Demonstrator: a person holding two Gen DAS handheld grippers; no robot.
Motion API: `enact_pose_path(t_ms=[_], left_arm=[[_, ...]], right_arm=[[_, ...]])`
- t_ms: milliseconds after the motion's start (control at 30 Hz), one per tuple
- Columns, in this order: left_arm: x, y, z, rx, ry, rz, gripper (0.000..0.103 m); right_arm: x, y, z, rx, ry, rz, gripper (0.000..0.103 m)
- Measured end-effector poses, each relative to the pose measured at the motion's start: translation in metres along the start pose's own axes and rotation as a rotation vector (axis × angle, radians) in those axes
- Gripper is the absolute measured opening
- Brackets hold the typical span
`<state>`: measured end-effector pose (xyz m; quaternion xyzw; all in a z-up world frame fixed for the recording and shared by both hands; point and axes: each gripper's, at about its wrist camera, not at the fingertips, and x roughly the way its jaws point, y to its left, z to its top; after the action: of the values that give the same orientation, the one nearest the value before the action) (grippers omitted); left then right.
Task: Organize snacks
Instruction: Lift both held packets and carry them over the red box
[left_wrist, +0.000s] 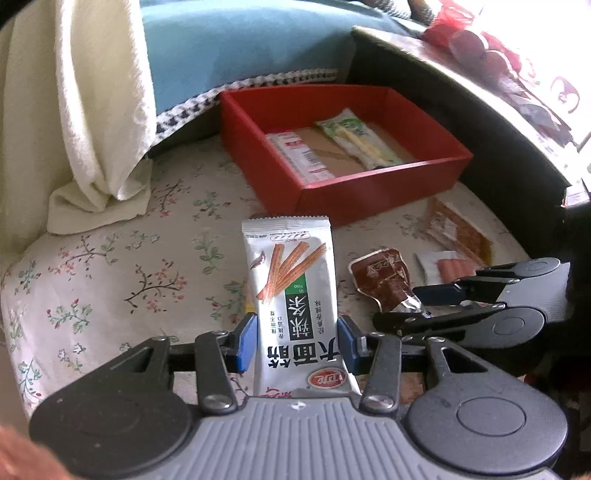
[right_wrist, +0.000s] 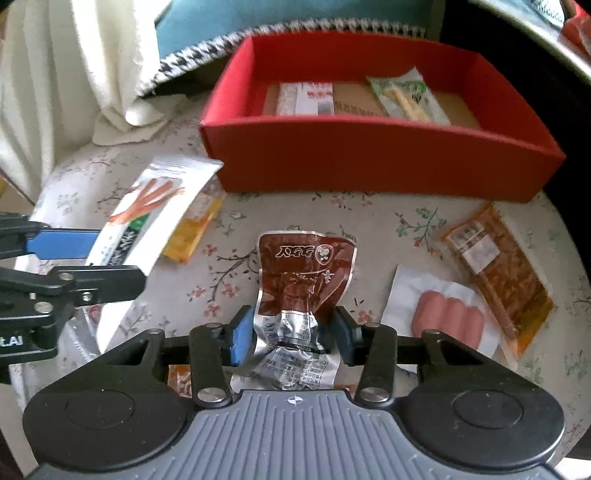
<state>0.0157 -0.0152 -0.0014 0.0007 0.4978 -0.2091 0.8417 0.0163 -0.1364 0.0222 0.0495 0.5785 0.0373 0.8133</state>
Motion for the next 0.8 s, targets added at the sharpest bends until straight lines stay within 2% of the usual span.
enact_pose_path(t_ms=[200, 800], left_arm=[[-0.012, -0.011, -0.002, 0.010, -0.024, -0.018, 0.039], [-0.035, -0.040, 0.010, 0.070, -0.108, -0.013, 0.039]], right_arm=[[-0.025, -0.008, -0.008, 0.050, -0.061, 0.018, 0.054], [-0.058, -0.018, -0.010, 0.087, -0.170, 0.000, 0.054]])
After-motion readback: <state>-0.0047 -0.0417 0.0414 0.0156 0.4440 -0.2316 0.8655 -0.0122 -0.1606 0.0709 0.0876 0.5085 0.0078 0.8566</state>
